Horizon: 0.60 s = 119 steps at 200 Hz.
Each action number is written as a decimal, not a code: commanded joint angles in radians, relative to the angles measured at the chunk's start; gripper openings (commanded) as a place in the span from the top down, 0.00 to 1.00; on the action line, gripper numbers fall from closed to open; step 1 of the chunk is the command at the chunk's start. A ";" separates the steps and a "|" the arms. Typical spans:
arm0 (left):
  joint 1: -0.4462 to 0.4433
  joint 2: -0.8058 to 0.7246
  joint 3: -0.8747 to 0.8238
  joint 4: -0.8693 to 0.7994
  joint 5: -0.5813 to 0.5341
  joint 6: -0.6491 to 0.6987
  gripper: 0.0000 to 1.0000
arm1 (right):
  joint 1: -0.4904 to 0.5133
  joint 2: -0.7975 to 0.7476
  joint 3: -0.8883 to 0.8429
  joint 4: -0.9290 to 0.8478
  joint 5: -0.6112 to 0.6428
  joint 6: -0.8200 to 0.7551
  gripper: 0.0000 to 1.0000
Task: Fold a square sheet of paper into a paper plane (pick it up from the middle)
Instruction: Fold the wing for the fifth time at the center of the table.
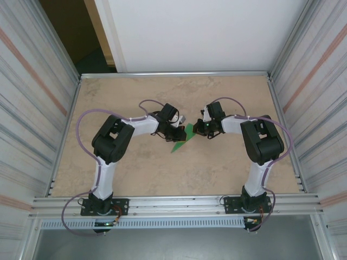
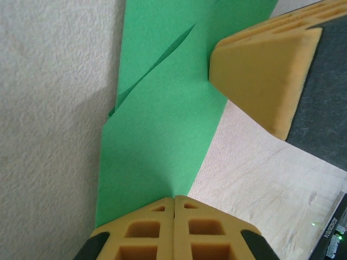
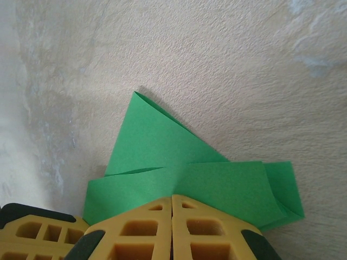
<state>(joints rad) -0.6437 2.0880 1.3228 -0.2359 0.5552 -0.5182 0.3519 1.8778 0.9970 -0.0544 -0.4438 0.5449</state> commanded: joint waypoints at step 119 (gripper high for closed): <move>-0.007 0.026 -0.042 -0.052 -0.056 0.010 1.00 | 0.101 -0.097 -0.041 -0.030 0.097 0.193 1.00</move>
<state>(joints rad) -0.6426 2.0892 1.3216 -0.2478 0.5541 -0.5167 0.4648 1.7863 0.9634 -0.0982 -0.3592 0.7002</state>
